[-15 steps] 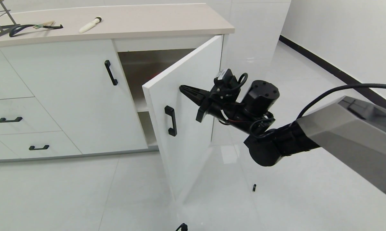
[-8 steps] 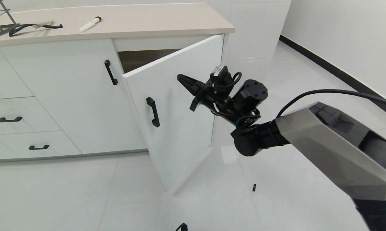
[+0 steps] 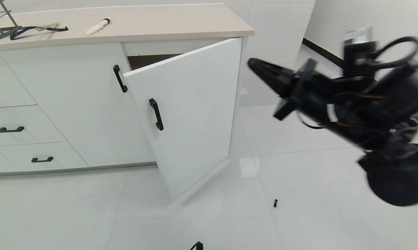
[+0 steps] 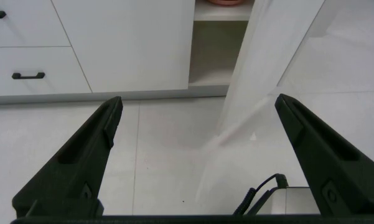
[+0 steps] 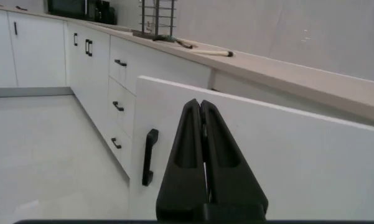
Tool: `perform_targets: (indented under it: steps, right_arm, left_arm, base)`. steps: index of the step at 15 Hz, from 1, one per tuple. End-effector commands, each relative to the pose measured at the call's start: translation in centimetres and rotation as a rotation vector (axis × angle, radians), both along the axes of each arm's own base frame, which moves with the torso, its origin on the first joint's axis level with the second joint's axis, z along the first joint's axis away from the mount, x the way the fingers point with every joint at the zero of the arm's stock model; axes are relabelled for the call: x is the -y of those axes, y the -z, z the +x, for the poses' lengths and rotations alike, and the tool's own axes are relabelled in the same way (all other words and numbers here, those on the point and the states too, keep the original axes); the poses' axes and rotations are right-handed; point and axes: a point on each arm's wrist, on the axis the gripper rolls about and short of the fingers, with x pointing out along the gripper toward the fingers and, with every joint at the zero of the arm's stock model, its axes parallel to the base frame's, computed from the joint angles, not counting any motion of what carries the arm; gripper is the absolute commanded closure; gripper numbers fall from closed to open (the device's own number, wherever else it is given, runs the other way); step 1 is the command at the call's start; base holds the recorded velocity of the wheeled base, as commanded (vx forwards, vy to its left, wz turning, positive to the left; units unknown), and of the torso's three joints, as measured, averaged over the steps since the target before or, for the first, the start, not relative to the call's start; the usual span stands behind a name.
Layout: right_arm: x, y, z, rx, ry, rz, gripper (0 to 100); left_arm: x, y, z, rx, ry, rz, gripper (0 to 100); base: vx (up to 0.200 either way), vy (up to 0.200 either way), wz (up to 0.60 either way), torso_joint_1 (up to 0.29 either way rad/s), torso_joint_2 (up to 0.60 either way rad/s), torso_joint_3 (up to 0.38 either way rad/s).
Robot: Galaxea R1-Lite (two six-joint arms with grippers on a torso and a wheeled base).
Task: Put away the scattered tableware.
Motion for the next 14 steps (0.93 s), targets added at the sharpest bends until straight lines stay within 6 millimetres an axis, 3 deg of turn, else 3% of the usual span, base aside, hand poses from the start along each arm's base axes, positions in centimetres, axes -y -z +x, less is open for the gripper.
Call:
perform_targets:
  steps: [1, 3, 4, 6, 10, 12, 14]
  right_arm:
    - [14.8, -0.5, -15.1, 0.083, 0.416, 0.030, 100]
    - [16.7, 1.0, -18.4, 0.097, 0.605, 0.009, 100]
    - [16.7, 2.4, -20.2, 0.106, 0.601, -0.011, 100]
    - [16.5, 4.8, -21.4, 0.084, 0.578, -0.035, 100]
    - [16.3, 6.2, -24.5, 0.124, 0.560, -0.023, 100]
    - [16.2, 8.7, -27.7, 0.128, 0.556, -0.020, 100]
    - [16.2, 10.2, -29.1, 0.069, 0.582, -0.025, 100]
  left_arm:
    - [0.0, 0.0, 0.0, -0.001, 0.000, 0.001, 0]
    - [0.0, 0.0, 0.0, -0.003, 0.001, 0.002, 0]
    - [0.0, 0.0, 0.0, -0.002, 0.001, 0.005, 0]
    - [0.0, 0.0, 0.0, -0.002, 0.001, 0.004, 0]
    - [0.0, 0.0, 0.0, -0.004, 0.003, 0.010, 0]
    - [0.0, 0.0, 0.0, -0.002, 0.001, 0.007, 0]
    - [0.0, 0.0, 0.0, -0.004, 0.003, 0.010, 0]
  base:
    - [0.000, 0.000, 0.00, 0.000, 0.00, 0.000]
    - [0.000, 0.000, 0.00, 0.000, 0.00, 0.000]
    - [0.000, 0.000, 0.00, 0.000, 0.00, 0.000]
    - [0.000, 0.000, 0.00, 0.000, 0.00, 0.000]
    - [0.000, 0.000, 0.00, 0.000, 0.00, 0.000]
    - [0.000, 0.000, 0.00, 0.000, 0.00, 0.000]
    - [0.000, 0.000, 0.00, 0.000, 0.00, 0.000]
